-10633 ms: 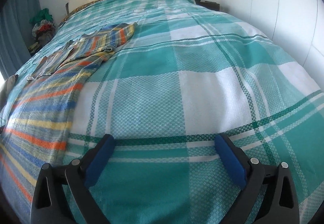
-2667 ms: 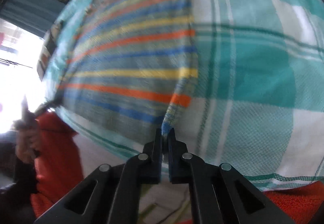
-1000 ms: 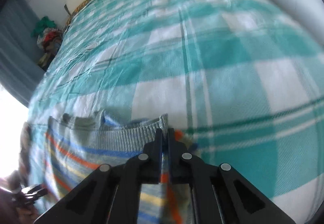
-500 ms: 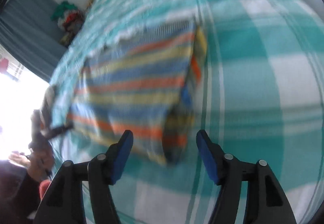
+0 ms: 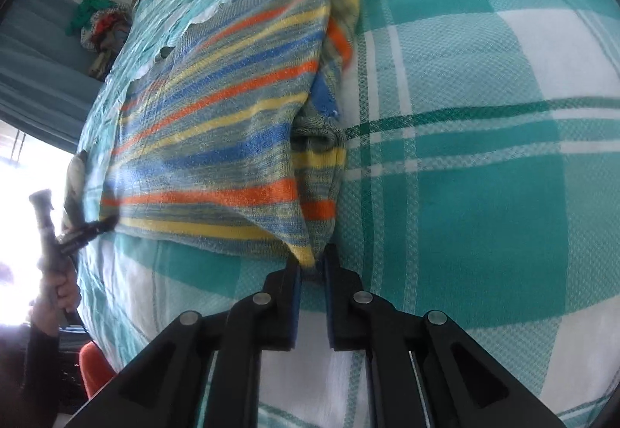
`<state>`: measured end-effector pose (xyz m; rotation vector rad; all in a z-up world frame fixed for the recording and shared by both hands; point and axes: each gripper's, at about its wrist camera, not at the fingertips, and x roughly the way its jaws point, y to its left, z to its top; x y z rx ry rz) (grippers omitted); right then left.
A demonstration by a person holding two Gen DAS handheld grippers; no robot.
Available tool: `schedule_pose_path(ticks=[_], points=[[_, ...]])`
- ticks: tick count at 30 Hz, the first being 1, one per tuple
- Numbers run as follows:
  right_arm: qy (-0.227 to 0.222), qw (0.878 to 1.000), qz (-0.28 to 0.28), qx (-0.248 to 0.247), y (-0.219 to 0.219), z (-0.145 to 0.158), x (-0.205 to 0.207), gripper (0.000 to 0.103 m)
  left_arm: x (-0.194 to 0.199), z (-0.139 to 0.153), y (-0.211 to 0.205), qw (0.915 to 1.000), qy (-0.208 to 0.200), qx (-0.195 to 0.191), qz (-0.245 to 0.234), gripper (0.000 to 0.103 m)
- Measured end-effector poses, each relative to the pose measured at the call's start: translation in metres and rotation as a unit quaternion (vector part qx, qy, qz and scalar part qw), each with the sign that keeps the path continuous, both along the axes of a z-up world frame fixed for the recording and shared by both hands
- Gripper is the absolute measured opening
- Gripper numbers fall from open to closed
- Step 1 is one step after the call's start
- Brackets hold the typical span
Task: Fold small clothes
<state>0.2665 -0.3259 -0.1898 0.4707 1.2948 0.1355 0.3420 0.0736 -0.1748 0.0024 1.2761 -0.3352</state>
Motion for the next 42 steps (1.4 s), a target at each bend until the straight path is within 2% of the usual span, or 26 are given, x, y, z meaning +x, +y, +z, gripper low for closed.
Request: schedule_pose_path(ticks=[1, 3, 5, 10, 13, 15, 22, 26, 27, 28, 29, 30, 32, 34, 35, 38, 39, 40, 42], points=[[0.001, 1.0, -0.003, -0.001, -0.001, 0.004, -0.004, 0.021, -0.006, 0.007, 0.003, 0.9998, -0.018, 0.01, 0.003, 0.06], [-0.021, 0.999, 0.003, -0.038, 0.002, 0.021, -0.012, 0.023, -0.017, 0.021, 0.006, 0.9984, -0.047, 0.03, 0.004, 0.061], [-0.053, 0.996, 0.017, -0.065, 0.008, 0.041, -0.015, 0.023, -0.022, 0.027, 0.006, 0.997, -0.06, 0.047, 0.013, 0.062], [-0.142, 0.986, 0.045, -0.071, 0.037, 0.075, -0.004, 0.023, -0.032, 0.04, 0.004, 0.9929, -0.086, 0.081, 0.016, 0.062], [-0.179, 0.979, 0.056, -0.077, 0.057, 0.077, 0.012, 0.024, -0.037, 0.046, 0.001, 0.9905, -0.097, 0.097, 0.011, 0.062], [-0.179, 0.978, 0.062, -0.089, 0.066, 0.066, 0.023, 0.024, -0.037, 0.05, -0.003, 0.9889, -0.102, 0.108, 0.007, 0.062], [-0.111, 0.984, 0.064, -0.122, 0.058, 0.012, 0.024, 0.024, -0.044, 0.058, -0.02, 0.9836, -0.12, 0.134, -0.015, 0.062], [-0.106, 0.988, 0.055, -0.103, 0.039, 0.014, 0.011, 0.023, -0.048, 0.061, -0.045, 0.9799, -0.141, 0.138, -0.028, 0.064], [-0.103, 0.989, 0.054, -0.091, 0.033, 0.017, 0.01, 0.025, -0.052, 0.062, -0.06, 0.9792, -0.153, 0.127, -0.041, 0.069], [-0.102, 0.99, 0.053, -0.084, 0.025, 0.023, 0.01, 0.038, -0.056, 0.063, -0.077, 0.9783, -0.164, 0.113, -0.057, 0.074], [-0.105, 0.99, 0.048, -0.083, 0.018, 0.028, 0.012, 0.06, -0.06, 0.063, -0.093, 0.9771, -0.173, 0.099, -0.073, 0.075], [-0.114, 0.989, 0.038, -0.084, 0.008, 0.037, 0.015, 0.066, -0.063, 0.061, -0.114, 0.9753, -0.181, 0.082, -0.096, 0.075], [-0.134, 0.987, 0.017, -0.082, -0.016, 0.051, 0.032, 0.068, -0.07, 0.051, -0.169, 0.9692, -0.184, 0.051, -0.156, 0.075], [-0.135, 0.988, 0.007, -0.075, -0.032, 0.057, 0.056, 0.068, -0.077, 0.04, -0.218, 0.9586, -0.19, 0.029, -0.21, 0.075], [-0.126, 0.99, 0.007, -0.067, -0.039, 0.056, 0.07, 0.068, -0.08, 0.033, -0.243, 0.9527, -0.194, 0.018, -0.233, 0.075], [-0.094, 0.995, -0.002, -0.03, -0.055, 0.043, 0.114, 0.068, -0.085, 0.011, -0.296, 0.9425, -0.178, -0.013, -0.283, 0.075], [-0.088, 0.996, -0.006, -0.021, -0.057, 0.039, 0.124, 0.068, -0.086, 0.004, -0.307, 0.9393, -0.177, -0.007, -0.294, 0.075], [-0.085, 0.996, -0.007, -0.014, -0.059, 0.034, 0.134, 0.068, -0.086, -0.007, -0.321, 0.9343, -0.183, 0.015, -0.306, 0.075], [-0.076, 0.997, -0.001, -0.004, -0.057, 0.024, 0.152, 0.068, -0.085, -0.02, -0.335, 0.9294, -0.199, 0.046, -0.308, 0.075]])
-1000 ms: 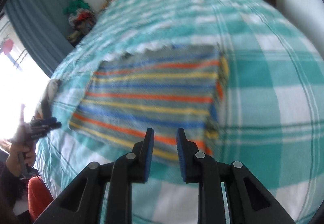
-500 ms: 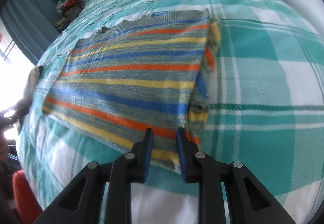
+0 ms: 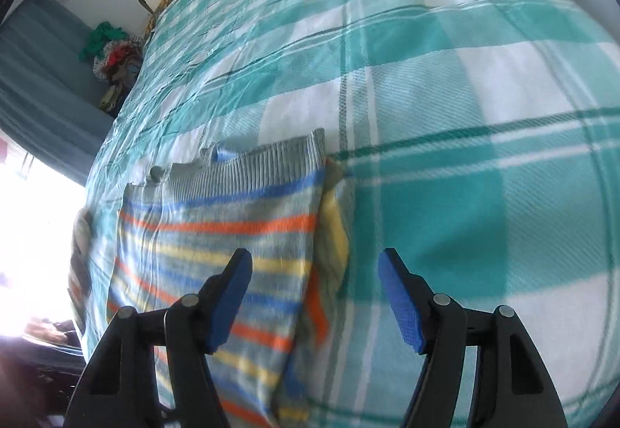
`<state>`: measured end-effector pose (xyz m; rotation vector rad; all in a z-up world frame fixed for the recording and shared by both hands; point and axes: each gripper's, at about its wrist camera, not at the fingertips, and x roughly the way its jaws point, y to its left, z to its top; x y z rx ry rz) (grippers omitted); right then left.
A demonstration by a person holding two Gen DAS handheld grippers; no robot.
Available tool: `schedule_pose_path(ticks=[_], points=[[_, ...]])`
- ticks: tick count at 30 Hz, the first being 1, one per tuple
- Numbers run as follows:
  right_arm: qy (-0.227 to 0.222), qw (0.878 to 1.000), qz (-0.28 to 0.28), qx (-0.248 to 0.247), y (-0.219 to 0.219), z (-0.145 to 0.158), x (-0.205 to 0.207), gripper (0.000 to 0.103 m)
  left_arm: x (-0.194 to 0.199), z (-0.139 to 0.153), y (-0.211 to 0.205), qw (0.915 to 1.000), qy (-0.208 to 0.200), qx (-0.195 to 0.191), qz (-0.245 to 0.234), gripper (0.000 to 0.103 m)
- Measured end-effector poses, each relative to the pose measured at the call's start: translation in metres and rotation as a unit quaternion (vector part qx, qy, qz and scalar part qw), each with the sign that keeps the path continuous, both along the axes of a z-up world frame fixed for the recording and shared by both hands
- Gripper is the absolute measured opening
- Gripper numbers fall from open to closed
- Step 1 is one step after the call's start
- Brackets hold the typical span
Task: Fold small clothes
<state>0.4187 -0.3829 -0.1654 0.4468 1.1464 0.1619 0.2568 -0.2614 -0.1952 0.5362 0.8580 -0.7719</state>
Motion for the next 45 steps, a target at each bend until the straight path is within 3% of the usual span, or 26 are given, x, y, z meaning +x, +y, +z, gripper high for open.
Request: schedule_pose_path(ticks=[1, 2, 3, 4, 8, 11, 15, 18, 22, 24, 26, 28, 29, 30, 31, 34, 38, 39, 40, 41, 43, 45], points=[[0.006, 1.0, 0.001, 0.001, 0.001, -0.006, 0.007, 0.065, 0.001, -0.002, -0.001, 0.9999, -0.001, -0.009, 0.004, 0.069], [0.011, 1.0, -0.002, 0.004, 0.003, -0.012, 0.013, 0.05, 0.004, 0.0, 0.0, 0.9996, 0.003, -0.023, 0.013, 0.062], [0.012, 1.0, -0.002, 0.01, 0.005, -0.016, 0.017, 0.035, 0.008, 0.002, 0.003, 0.9989, 0.011, -0.038, 0.026, 0.027], [0.013, 1.0, 0.003, 0.008, 0.008, -0.019, 0.02, 0.009, 0.012, 0.006, 0.008, 0.9978, 0.016, -0.046, 0.044, 0.01], [-0.021, 1.0, 0.0, -0.021, 0.025, 0.005, 0.018, 0.009, 0.021, 0.034, 0.05, 0.9837, 0.045, -0.14, 0.103, 0.009], [-0.055, 0.998, 0.023, -0.025, 0.056, 0.041, 0.018, 0.009, 0.026, 0.059, 0.115, 0.9604, 0.059, -0.21, 0.173, 0.009], [-0.09, 0.993, 0.073, -0.007, 0.128, 0.077, 0.037, 0.009, 0.028, 0.076, 0.2, 0.9249, 0.066, -0.264, 0.266, 0.009], [-0.102, 0.987, 0.121, 0.0, 0.198, 0.085, 0.058, 0.009, 0.029, 0.072, 0.258, 0.9, 0.071, -0.276, 0.329, 0.009], [-0.097, 0.979, 0.177, -0.005, 0.288, 0.071, 0.08, 0.009, 0.028, 0.049, 0.305, 0.879, 0.085, -0.27, 0.383, 0.009], [-0.09, 0.975, 0.203, -0.029, 0.328, 0.055, 0.086, 0.009, 0.028, 0.036, 0.32, 0.8723, 0.093, -0.263, 0.401, 0.009], [-0.084, 0.972, 0.216, -0.032, 0.352, 0.036, 0.09, 0.014, 0.03, 0.023, 0.332, 0.8644, 0.107, -0.256, 0.419, 0.015], [-0.079, 0.972, 0.223, -0.002, 0.365, 0.018, 0.091, 0.022, 0.03, 0.015, 0.343, 0.8609, 0.131, -0.243, 0.427, 0.026], [-0.071, 0.972, 0.224, 0.02, 0.366, 0.011, 0.092, 0.034, 0.028, 0.016, 0.345, 0.8599, 0.133, -0.246, 0.427, 0.028], [-0.069, 0.972, 0.22, 0.037, 0.365, 0.008, 0.089, 0.037, 0.022, 0.019, 0.349, 0.86, 0.131, -0.253, 0.423, 0.036], [-0.076, 0.973, 0.215, 0.047, 0.36, 0.011, 0.084, 0.038, 0.018, 0.022, 0.352, 0.8609, 0.126, -0.253, 0.423, 0.047], [-0.106, 0.973, 0.2, 0.04, 0.333, 0.029, 0.06, 0.038, 0.006, 0.036, 0.356, 0.8637, 0.098, -0.26, 0.421, 0.059], [-0.138, 0.965, 0.221, -0.03, 0.301, 0.05, 0.01, 0.038, 0.024, 0.03, 0.358, 0.8623, 0.097, -0.254, 0.427, 0.059], [-0.138, 0.962, 0.234, -0.035, 0.296, 0.05, -0.008, 0.037, 0.03, 0.025, 0.356, 0.8635, 0.1, -0.242, 0.431, 0.052], [-0.137, 0.959, 0.245, -0.036, 0.294, 0.048, -0.019, 0.036, 0.037, 0.017, 0.354, 0.8641, 0.112, -0.227, 0.435, 0.029], [-0.132, 0.957, 0.256, -0.037, 0.293, 0.043, -0.033, 0.036, 0.046, 0.009, 0.355, 0.863, 0.132, -0.214, 0.439, 0.019], [-0.106, 0.957, 0.267, -0.035, 0.293, 0.018, -0.057, 0.036, 0.064, -0.007, 0.36, 0.8591, 0.157, -0.207, 0.441, 0.018], [-0.05, 0.961, 0.263, -0.068, 0.293, -0.022, -0.073, 0.032, 0.065, -0.005, 0.36, 0.8643, 0.159, -0.2, 0.434, 0.023]])
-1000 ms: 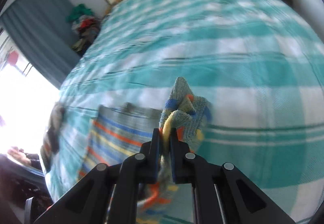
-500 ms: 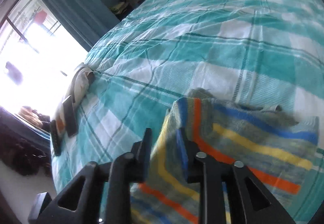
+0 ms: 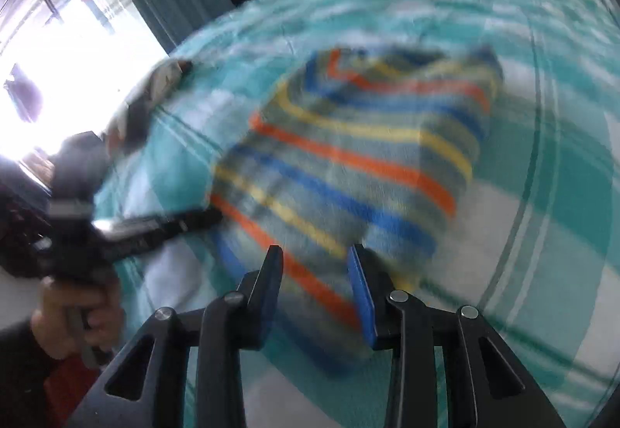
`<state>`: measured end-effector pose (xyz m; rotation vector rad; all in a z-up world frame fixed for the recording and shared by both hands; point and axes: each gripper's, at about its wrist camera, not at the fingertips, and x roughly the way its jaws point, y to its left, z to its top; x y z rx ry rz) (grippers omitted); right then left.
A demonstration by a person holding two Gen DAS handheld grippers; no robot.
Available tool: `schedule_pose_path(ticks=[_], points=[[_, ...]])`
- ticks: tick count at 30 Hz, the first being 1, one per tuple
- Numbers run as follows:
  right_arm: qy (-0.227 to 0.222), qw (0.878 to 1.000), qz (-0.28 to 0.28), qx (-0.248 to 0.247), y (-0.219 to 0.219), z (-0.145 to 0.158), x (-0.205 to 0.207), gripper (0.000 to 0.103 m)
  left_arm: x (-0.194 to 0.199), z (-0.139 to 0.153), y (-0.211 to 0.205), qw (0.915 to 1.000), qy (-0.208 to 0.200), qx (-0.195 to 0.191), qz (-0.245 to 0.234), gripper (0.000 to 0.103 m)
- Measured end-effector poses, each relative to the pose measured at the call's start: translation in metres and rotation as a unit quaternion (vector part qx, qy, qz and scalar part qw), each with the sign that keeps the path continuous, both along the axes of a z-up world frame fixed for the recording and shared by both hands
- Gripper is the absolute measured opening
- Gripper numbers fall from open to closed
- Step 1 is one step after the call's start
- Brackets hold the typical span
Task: Fold small clothes
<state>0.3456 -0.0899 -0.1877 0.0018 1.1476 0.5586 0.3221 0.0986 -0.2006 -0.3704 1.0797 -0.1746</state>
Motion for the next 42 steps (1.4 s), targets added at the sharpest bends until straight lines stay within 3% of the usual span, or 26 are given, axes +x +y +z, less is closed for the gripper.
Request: schedule_pose_path(ticks=[2, 3, 4, 5, 8, 11, 19, 21, 25, 33, 42], points=[[-0.028, 0.999, -0.012, -0.02, 0.0, -0.005, -0.017, 0.031, -0.005, 0.012, 0.003, 0.9997, -0.001, 0.023, 0.003, 0.04], [-0.041, 0.999, -0.02, -0.024, 0.001, 0.004, -0.025, 0.033, -0.01, 0.018, 0.006, 0.9994, -0.005, 0.034, 0.01, 0.057], [-0.044, 0.998, -0.029, -0.02, 0.0, 0.011, -0.03, 0.042, -0.017, 0.026, 0.011, 0.9988, -0.012, 0.043, 0.02, 0.067], [-0.049, 0.998, -0.041, -0.009, -0.002, 0.02, -0.037, 0.053, -0.023, 0.029, 0.015, 0.9986, -0.017, 0.045, 0.024, 0.069], [-0.081, 0.995, -0.064, 0.001, -0.008, 0.042, -0.062, 0.067, -0.037, 0.035, 0.028, 0.9981, -0.021, 0.052, 0.024, 0.071], [-0.095, 0.993, -0.068, -0.02, -0.009, 0.045, -0.084, 0.067, -0.045, 0.031, 0.035, 0.9975, -0.021, 0.063, 0.025, 0.071], [-0.058, 0.992, -0.107, -0.028, -0.022, 0.029, -0.116, 0.068, -0.066, 0.036, 0.036, 0.9952, -0.016, 0.096, 0.011, 0.073], [-0.058, 0.991, -0.115, -0.043, -0.021, 0.031, -0.121, 0.072, -0.07, 0.041, 0.034, 0.9946, -0.022, 0.101, 0.006, 0.078], [-0.074, 0.981, -0.146, -0.105, -0.014, 0.045, -0.126, 0.092, -0.081, 0.048, 0.024, 0.9932, -0.034, 0.111, -0.007, 0.088], [-0.102, 0.955, -0.197, -0.196, -0.008, 0.061, -0.129, 0.092, -0.07, 0.051, 0.004, 0.9895, -0.037, 0.134, -0.04, 0.089], [-0.121, 0.947, -0.181, -0.237, 0.001, 0.057, -0.105, 0.092, -0.037, 0.048, -0.003, 0.9866, -0.035, 0.148, -0.059, 0.089]])
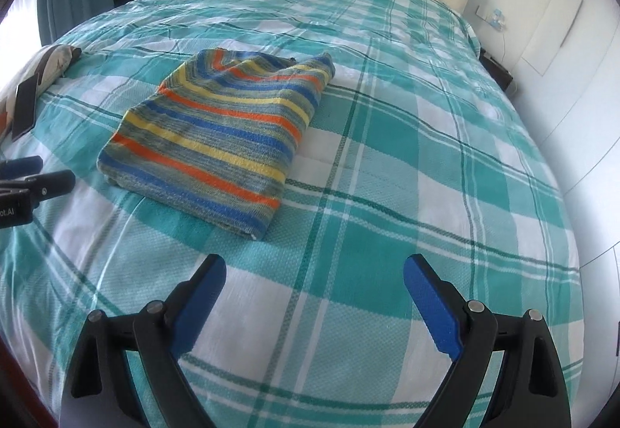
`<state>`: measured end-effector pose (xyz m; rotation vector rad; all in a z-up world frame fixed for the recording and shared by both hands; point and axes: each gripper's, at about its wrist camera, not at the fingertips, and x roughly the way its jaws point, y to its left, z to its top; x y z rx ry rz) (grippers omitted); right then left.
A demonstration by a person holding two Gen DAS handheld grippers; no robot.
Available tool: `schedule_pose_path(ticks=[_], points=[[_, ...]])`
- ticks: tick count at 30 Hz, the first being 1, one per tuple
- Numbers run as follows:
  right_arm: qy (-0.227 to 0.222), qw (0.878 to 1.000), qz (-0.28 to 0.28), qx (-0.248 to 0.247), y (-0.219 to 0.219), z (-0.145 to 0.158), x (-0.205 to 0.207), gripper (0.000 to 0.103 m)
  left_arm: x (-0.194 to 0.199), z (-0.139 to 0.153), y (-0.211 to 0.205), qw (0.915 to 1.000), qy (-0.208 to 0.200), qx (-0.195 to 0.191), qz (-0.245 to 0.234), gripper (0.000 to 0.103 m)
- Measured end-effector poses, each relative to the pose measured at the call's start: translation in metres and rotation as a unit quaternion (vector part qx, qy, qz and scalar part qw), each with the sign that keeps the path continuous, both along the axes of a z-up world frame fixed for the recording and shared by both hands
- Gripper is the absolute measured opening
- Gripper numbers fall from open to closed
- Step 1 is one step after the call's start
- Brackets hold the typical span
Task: Fold small clothes
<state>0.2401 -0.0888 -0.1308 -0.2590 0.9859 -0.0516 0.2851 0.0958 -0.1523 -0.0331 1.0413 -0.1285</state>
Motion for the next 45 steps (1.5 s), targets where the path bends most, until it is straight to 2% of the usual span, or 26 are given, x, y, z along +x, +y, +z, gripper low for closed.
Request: schedule_pose_path(ticks=[2, 5, 9, 11, 13, 16, 17, 18, 19, 20, 22, 24, 28, 30, 32, 33, 34, 35, 36, 37, 38, 41, 43, 45], points=[[0.002, 1.0, 0.001, 0.012, -0.003, -0.003, 0.007, 0.092, 0.011, 0.002, 0.003, 0.9999, -0.001, -0.015, -0.001, 0.089], [0.004, 0.994, 0.003, 0.106, -0.021, -0.007, 0.025, 0.092, 0.039, 0.005, 0.017, 0.9972, -0.009, -0.074, 0.011, 0.09], [-0.011, 0.965, -0.039, 0.259, -0.068, -0.012, 0.077, 0.092, 0.087, -0.01, 0.024, 0.9906, 0.019, -0.134, 0.02, 0.09], [-0.001, 0.951, -0.041, 0.305, -0.078, -0.02, 0.108, 0.091, 0.104, -0.02, 0.017, 0.9904, 0.029, -0.134, 0.017, 0.09], [0.019, 0.942, -0.032, 0.333, -0.076, -0.031, 0.134, 0.088, 0.12, -0.031, 0.006, 0.9926, 0.039, -0.115, 0.009, 0.09], [0.031, 0.938, -0.024, 0.345, -0.065, -0.047, 0.162, 0.085, 0.135, -0.043, -0.006, 0.9941, 0.048, -0.097, 0.006, 0.088], [0.043, 0.936, -0.022, 0.347, -0.059, -0.055, 0.17, 0.077, 0.137, -0.046, -0.009, 0.994, 0.047, -0.098, 0.007, 0.082], [0.053, 0.937, -0.026, 0.344, -0.054, -0.063, 0.176, 0.069, 0.138, -0.047, -0.011, 0.9935, 0.045, -0.105, 0.003, 0.046], [0.055, 0.939, -0.026, 0.338, -0.048, -0.067, 0.179, 0.04, 0.141, -0.05, -0.015, 0.9909, 0.057, -0.121, -0.01, 0.015], [0.055, 0.943, -0.019, 0.328, -0.04, -0.069, 0.181, 0.03, 0.141, -0.049, -0.021, 0.991, 0.066, -0.116, -0.005, 0.015], [0.043, 0.957, -0.013, 0.286, -0.025, -0.062, 0.182, 0.025, 0.137, -0.032, -0.03, 0.9954, 0.04, -0.087, -0.005, 0.012], [0.013, 0.963, -0.005, 0.271, -0.014, -0.041, 0.176, 0.024, 0.132, -0.011, -0.033, 0.996, 0.01, -0.088, -0.014, 0.012], [-0.042, 0.963, 0.027, 0.265, 0.001, 0.004, 0.164, 0.023, 0.119, 0.039, -0.028, 0.994, -0.047, -0.094, -0.03, 0.012], [-0.063, 0.959, 0.036, 0.275, 0.005, 0.023, 0.159, 0.023, 0.116, 0.058, -0.022, 0.9931, -0.068, -0.09, -0.03, 0.012], [-0.077, 0.956, 0.039, 0.282, 0.009, 0.034, 0.16, 0.023, 0.117, 0.065, -0.019, 0.9932, -0.08, -0.079, -0.028, 0.013], [-0.077, 0.955, 0.041, 0.285, 0.011, 0.036, 0.162, 0.023, 0.119, 0.062, -0.017, 0.9944, -0.078, -0.066, -0.025, 0.02], [-0.076, 0.955, 0.038, 0.285, 0.012, 0.035, 0.165, 0.026, 0.12, 0.054, -0.015, 0.9964, -0.069, -0.045, -0.019, 0.035], [-0.07, 0.957, 0.03, 0.281, 0.01, 0.031, 0.167, 0.039, 0.122, 0.043, -0.014, 0.9981, -0.058, -0.017, -0.011, 0.049], [-0.056, 0.961, 0.018, 0.269, 0.008, 0.024, 0.168, 0.051, 0.119, 0.031, -0.012, 0.9988, -0.048, 0.013, 0.002, 0.069], [-0.042, 0.968, 0.002, 0.247, 0.005, 0.017, 0.167, 0.08, 0.111, 0.023, -0.008, 0.9983, -0.048, 0.033, 0.01, 0.07], [-0.038, 0.973, -0.012, 0.228, 0.002, 0.014, 0.161, 0.084, 0.096, 0.017, -0.004, 0.9975, -0.051, 0.046, 0.012, 0.07], [-0.02, 0.984, -0.009, 0.178, -0.008, 0.009, 0.121, 0.084, 0.041, 0.012, 0.001, 0.9964, -0.048, 0.068, 0.015, 0.073], [-0.007, 0.987, 0.001, 0.16, -0.009, 0.011, 0.086, 0.084, -0.001, 0.018, -0.003, 0.9946, -0.049, 0.089, 0.022, 0.087], [0.006, 0.99, 0.011, 0.143, -0.007, 0.018, 0.047, 0.084, -0.051, 0.032, -0.008, 0.9941, -0.055, 0.091, 0.024, 0.096]])
